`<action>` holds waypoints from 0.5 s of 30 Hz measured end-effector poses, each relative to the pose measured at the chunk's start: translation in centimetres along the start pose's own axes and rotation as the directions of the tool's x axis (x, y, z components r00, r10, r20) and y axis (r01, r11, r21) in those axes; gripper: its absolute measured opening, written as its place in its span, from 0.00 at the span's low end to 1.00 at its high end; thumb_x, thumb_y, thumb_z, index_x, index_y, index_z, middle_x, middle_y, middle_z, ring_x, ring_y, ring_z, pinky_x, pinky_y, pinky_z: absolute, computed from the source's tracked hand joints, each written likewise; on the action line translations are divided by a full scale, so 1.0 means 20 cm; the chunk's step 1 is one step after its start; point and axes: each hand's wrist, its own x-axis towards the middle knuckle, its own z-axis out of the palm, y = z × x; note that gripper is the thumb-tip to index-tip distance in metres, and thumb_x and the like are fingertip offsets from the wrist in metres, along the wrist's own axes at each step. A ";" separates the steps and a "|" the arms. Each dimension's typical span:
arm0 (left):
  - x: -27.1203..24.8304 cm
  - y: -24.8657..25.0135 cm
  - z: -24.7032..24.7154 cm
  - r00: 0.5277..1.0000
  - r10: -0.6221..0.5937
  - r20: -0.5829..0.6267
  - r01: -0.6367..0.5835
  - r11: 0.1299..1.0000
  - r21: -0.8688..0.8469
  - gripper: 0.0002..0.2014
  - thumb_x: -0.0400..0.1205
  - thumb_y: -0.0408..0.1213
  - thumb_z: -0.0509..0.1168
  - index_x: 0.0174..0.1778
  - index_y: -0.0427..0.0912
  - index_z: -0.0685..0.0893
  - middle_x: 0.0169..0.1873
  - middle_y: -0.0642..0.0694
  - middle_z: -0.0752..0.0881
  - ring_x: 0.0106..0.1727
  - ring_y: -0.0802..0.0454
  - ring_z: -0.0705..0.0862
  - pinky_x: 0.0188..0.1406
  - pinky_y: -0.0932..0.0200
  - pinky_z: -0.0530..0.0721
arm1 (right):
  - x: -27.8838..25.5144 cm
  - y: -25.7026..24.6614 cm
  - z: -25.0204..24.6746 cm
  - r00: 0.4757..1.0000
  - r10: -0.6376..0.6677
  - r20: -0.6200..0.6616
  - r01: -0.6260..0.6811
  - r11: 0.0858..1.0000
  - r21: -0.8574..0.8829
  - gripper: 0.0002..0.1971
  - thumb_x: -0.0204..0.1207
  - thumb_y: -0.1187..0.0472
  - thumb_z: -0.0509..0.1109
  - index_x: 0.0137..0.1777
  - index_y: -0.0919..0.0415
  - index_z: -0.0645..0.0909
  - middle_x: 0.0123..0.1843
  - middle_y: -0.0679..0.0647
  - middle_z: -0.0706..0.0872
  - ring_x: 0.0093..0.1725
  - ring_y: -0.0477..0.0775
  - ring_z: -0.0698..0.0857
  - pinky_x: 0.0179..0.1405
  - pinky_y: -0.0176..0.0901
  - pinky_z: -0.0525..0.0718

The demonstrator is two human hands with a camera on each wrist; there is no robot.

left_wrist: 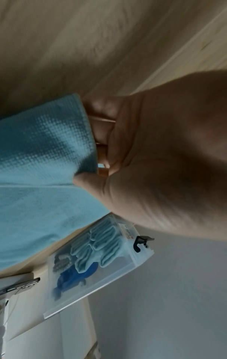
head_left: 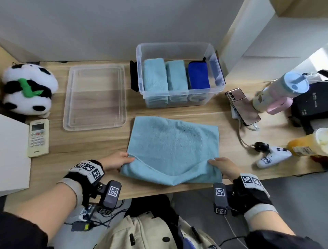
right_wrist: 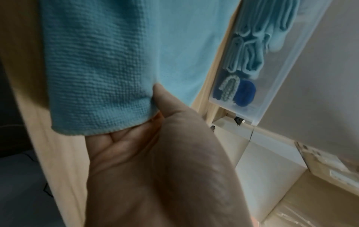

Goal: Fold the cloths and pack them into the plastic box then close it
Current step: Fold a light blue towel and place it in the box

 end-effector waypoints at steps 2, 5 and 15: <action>0.00 -0.01 0.01 1.000 0.020 -0.015 -0.020 1.000 0.017 0.11 0.84 0.33 0.60 0.59 0.35 0.82 0.44 0.45 0.84 0.35 0.60 0.82 0.29 0.72 0.77 | 0.04 0.03 0.02 0.998 -0.028 -0.058 0.018 0.987 -0.163 0.08 0.81 0.58 0.64 0.42 0.59 0.79 0.44 0.57 0.82 0.42 0.56 0.80 0.30 0.40 0.75; 0.03 0.00 -0.01 0.994 0.066 -0.083 -0.062 0.997 0.052 0.07 0.82 0.30 0.63 0.50 0.42 0.84 0.48 0.45 0.84 0.46 0.54 0.81 0.37 0.74 0.74 | 0.06 0.05 0.04 0.987 -0.061 -0.147 0.017 0.959 -0.283 0.14 0.80 0.61 0.62 0.32 0.62 0.74 0.34 0.56 0.76 0.40 0.56 0.76 0.31 0.43 0.68; 0.23 0.37 -0.12 0.862 0.063 -0.504 -0.169 0.971 -0.168 0.14 0.81 0.31 0.60 0.62 0.38 0.79 0.50 0.42 0.80 0.51 0.49 0.77 0.58 0.53 0.78 | 0.15 -0.10 -0.07 0.898 -0.088 -0.431 0.028 0.989 -0.142 0.24 0.74 0.55 0.71 0.67 0.68 0.75 0.63 0.65 0.82 0.64 0.63 0.80 0.60 0.46 0.75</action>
